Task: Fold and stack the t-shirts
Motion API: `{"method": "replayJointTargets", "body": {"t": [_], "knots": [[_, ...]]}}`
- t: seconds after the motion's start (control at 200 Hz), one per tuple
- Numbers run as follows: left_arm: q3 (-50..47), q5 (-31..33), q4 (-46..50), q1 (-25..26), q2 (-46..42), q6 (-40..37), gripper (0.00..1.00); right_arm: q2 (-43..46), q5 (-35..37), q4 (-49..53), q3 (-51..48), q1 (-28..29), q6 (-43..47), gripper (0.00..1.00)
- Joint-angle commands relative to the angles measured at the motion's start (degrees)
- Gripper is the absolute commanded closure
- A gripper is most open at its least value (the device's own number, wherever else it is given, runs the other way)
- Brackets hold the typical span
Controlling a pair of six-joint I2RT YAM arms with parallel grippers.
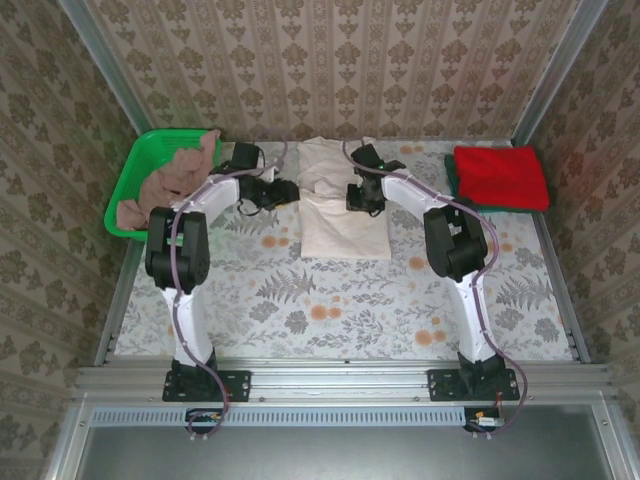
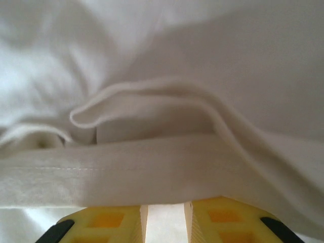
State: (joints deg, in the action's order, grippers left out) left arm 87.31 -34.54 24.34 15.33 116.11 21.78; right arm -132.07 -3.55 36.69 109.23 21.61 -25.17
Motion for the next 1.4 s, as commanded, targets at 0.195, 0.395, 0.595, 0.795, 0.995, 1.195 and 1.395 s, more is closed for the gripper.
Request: {"method": "replayJointTargets", "body": {"t": [0.195, 0.395, 0.595, 0.795, 0.995, 1.195, 1.395], "knots": [[1.23, 2.89, 1.11, 4.14, 0.94, -5.26, 0.54, -8.54, 2.97, 7.42, 17.9, -2.66, 4.82, 0.72], [15.95, 4.94, 7.22, 4.45, 11.64, -8.0, 0.54, -8.75, 2.07, 10.73, 21.53, -3.54, 5.12, 0.72], [20.62, 7.62, 7.35, 5.14, 18.99, -7.51, 0.55, 4.08, 1.98, 2.24, 4.35, -2.86, 3.9, 0.67], [18.31, 6.86, 5.54, 5.48, 16.17, -6.58, 0.54, 14.95, 1.92, -6.96, -16.73, 1.05, 0.41, 0.66], [1.01, 11.06, -7.56, 4.81, -0.4, -2.28, 0.38, 21.81, 3.73, -12.42, -32.85, 6.42, -3.31, 0.66], [-18.89, 12.28, -19.32, 5.03, -15.39, 0.74, 0.0, 22.89, 5.7, -13.42, -39.22, 9.07, -3.98, 0.68], [-35.74, 11.23, -28.92, 8.3, -21.96, 5.88, 0.0, 25.87, 6.8, -13.43, -43.45, 10.16, -4.09, 0.7]]}}
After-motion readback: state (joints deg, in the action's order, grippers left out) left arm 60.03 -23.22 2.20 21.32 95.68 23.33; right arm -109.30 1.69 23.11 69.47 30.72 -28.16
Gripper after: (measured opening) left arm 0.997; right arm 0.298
